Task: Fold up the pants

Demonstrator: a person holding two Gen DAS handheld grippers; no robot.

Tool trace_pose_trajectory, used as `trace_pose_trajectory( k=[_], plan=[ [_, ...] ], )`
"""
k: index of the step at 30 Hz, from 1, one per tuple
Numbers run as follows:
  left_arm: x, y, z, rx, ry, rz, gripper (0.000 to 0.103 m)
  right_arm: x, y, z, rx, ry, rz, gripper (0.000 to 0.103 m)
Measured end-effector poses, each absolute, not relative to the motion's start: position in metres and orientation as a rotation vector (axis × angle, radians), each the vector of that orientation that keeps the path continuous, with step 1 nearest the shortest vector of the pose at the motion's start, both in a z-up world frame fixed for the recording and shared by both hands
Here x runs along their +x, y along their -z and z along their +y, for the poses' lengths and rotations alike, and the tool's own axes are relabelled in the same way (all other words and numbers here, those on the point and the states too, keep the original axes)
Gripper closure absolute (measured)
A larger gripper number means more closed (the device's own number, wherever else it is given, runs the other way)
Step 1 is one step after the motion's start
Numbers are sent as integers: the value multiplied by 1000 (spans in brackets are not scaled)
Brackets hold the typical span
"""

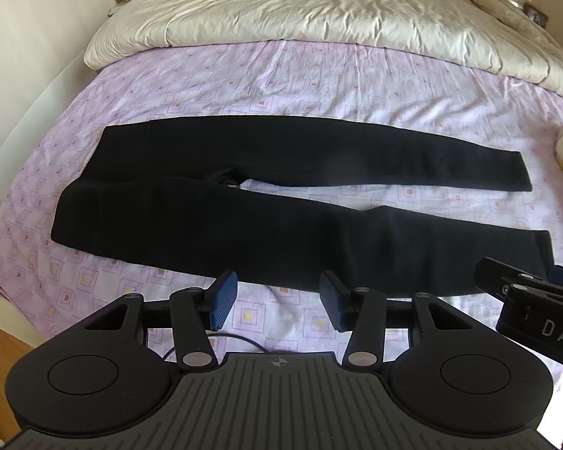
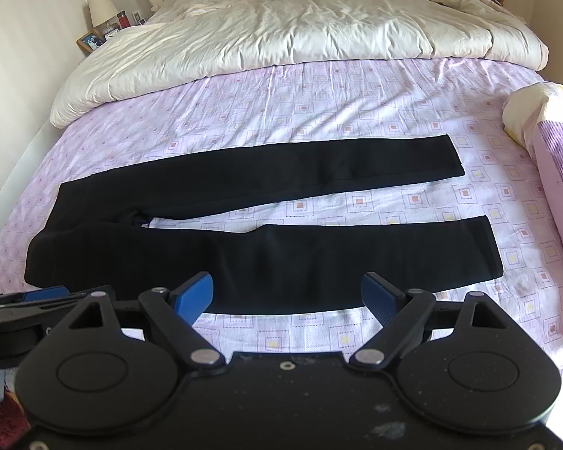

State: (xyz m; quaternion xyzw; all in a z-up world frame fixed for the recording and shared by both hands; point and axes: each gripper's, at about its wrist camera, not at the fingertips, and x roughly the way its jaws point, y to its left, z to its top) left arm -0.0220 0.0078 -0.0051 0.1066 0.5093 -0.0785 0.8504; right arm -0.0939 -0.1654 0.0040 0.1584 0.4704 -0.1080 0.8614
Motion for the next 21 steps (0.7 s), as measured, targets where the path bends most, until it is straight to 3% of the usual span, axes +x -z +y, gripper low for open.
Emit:
trace_pose_trajectory(
  k=[21],
  plan=[
    [-19, 7, -6, 242, 168, 1097, 56, -92, 2, -175, 376, 223, 994, 12]
  ],
)
